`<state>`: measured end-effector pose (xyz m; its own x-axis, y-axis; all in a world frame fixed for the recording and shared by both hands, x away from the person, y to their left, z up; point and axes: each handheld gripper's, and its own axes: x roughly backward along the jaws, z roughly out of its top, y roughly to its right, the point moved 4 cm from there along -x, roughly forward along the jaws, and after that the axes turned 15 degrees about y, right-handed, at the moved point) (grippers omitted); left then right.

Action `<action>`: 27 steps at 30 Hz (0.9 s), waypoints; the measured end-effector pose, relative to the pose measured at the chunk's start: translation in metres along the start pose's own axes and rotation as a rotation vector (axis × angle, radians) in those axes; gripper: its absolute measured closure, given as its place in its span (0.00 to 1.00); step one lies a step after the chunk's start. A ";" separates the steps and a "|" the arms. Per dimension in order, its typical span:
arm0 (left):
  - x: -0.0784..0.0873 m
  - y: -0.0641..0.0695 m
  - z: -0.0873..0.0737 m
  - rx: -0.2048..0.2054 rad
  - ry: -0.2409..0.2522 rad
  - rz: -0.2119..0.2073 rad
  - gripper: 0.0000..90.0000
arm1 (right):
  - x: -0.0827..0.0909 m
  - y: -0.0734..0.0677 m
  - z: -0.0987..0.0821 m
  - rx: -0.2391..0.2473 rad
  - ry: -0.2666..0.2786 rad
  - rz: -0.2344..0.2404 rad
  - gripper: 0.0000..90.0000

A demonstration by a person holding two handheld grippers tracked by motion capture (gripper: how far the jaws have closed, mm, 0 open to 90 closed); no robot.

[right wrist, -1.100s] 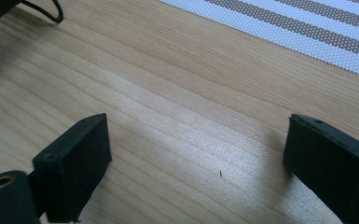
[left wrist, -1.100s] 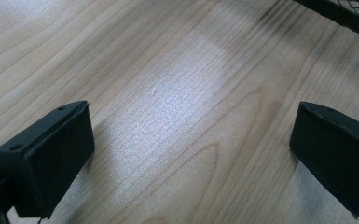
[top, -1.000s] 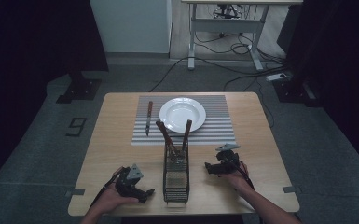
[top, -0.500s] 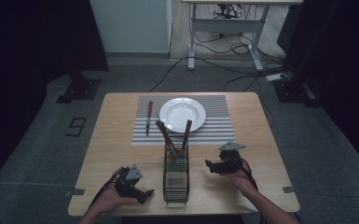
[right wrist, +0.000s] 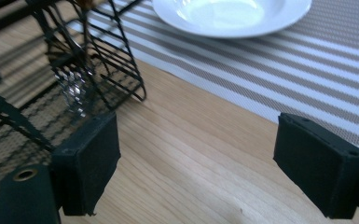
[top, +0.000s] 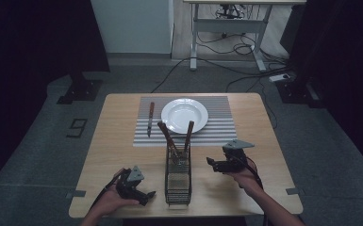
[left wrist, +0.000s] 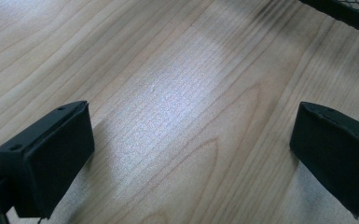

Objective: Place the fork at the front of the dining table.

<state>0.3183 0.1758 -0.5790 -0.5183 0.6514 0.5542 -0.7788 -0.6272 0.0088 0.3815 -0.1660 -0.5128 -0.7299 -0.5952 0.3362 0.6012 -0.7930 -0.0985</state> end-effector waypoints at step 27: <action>-0.001 -0.001 0.001 0.001 -0.002 0.002 0.00 | 0.003 -0.017 0.055 -0.013 0.102 0.105 0.16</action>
<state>0.3202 0.1750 -0.5789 -0.5191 0.6491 0.5561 -0.7774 -0.6289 0.0083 0.3871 -0.1469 -0.4588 -0.6928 -0.6845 0.2268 0.6722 -0.7269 -0.1407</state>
